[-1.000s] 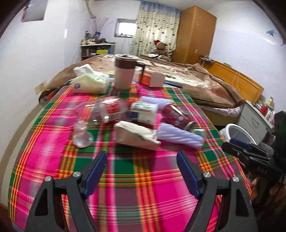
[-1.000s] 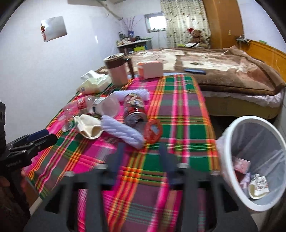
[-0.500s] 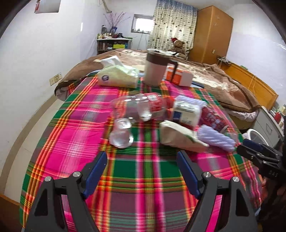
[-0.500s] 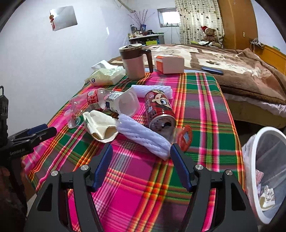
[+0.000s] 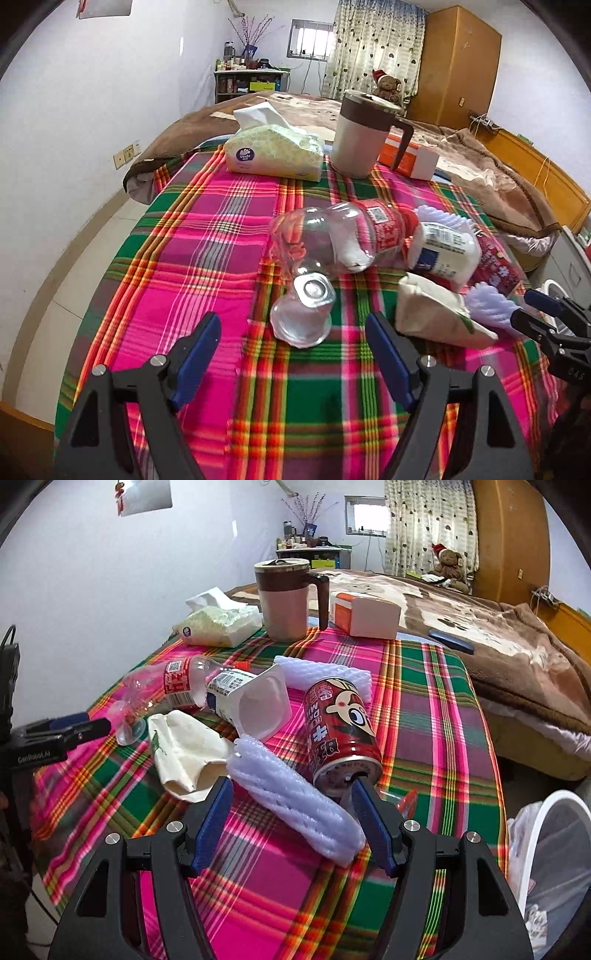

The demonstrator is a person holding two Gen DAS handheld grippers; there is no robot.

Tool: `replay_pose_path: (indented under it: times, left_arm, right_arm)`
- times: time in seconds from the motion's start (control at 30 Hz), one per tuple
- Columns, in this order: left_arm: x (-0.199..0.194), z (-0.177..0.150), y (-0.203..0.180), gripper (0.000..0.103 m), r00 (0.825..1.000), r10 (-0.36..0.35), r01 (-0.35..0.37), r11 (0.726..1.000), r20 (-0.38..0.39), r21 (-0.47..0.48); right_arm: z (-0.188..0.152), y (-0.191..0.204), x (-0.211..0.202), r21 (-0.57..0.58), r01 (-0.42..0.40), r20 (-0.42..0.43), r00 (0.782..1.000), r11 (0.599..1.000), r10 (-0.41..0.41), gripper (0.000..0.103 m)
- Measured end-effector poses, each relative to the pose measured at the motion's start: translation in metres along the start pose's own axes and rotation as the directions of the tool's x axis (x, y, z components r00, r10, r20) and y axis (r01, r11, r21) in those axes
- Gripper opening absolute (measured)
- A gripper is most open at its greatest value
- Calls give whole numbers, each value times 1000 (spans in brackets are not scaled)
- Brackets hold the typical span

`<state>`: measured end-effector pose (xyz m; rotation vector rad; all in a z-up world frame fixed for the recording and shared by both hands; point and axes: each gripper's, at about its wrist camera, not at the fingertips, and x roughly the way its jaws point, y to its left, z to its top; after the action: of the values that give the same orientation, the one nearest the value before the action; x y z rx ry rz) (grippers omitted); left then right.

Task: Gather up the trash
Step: 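Grasp the white foam sleeve with the right tool while the left tool grasps the clear plastic cup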

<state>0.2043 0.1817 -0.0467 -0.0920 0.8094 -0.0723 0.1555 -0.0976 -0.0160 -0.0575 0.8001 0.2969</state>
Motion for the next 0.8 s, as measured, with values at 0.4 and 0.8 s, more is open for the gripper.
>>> replay_pose_path:
  times: [0.4, 0.8]
  left_arm:
    - [24, 8, 5, 81, 999, -34, 34, 999, -22, -19]
    - [35, 11, -2, 66, 999, -38, 38, 999, -33, 13]
  right_arm:
    - [2, 8, 24, -65, -13, -82, 997, 998, 7, 68]
    - [-3, 11, 22, -74, 21, -79, 997, 997, -27, 68]
